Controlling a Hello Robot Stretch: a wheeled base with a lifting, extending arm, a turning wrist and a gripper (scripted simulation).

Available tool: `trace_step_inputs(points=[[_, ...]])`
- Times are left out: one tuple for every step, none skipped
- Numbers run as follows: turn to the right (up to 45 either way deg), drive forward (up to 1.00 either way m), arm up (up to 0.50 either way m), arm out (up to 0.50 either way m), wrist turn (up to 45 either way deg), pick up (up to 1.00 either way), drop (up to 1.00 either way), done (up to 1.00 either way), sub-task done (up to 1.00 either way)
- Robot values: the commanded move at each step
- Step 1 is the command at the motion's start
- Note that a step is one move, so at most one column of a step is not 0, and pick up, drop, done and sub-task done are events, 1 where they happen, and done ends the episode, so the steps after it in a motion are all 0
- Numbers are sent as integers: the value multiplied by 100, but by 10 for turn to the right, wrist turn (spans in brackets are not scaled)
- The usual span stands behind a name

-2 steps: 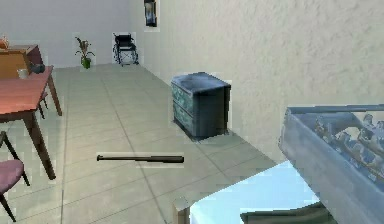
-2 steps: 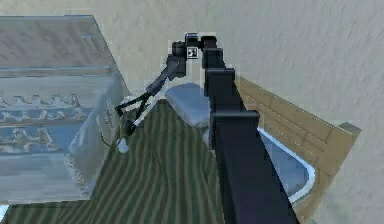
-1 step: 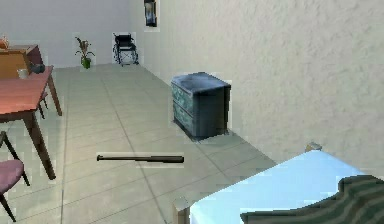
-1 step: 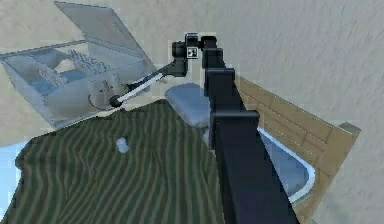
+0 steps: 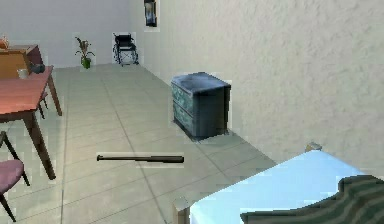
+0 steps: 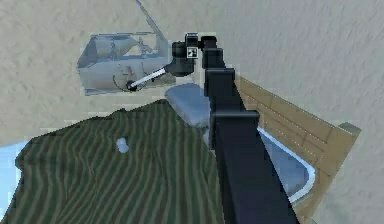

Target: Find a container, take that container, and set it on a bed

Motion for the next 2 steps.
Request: trace_step_inputs(points=[[0,0,-30,0,0,0,0,0,0],[0,0,-32,0,0,0,0,0,0]])
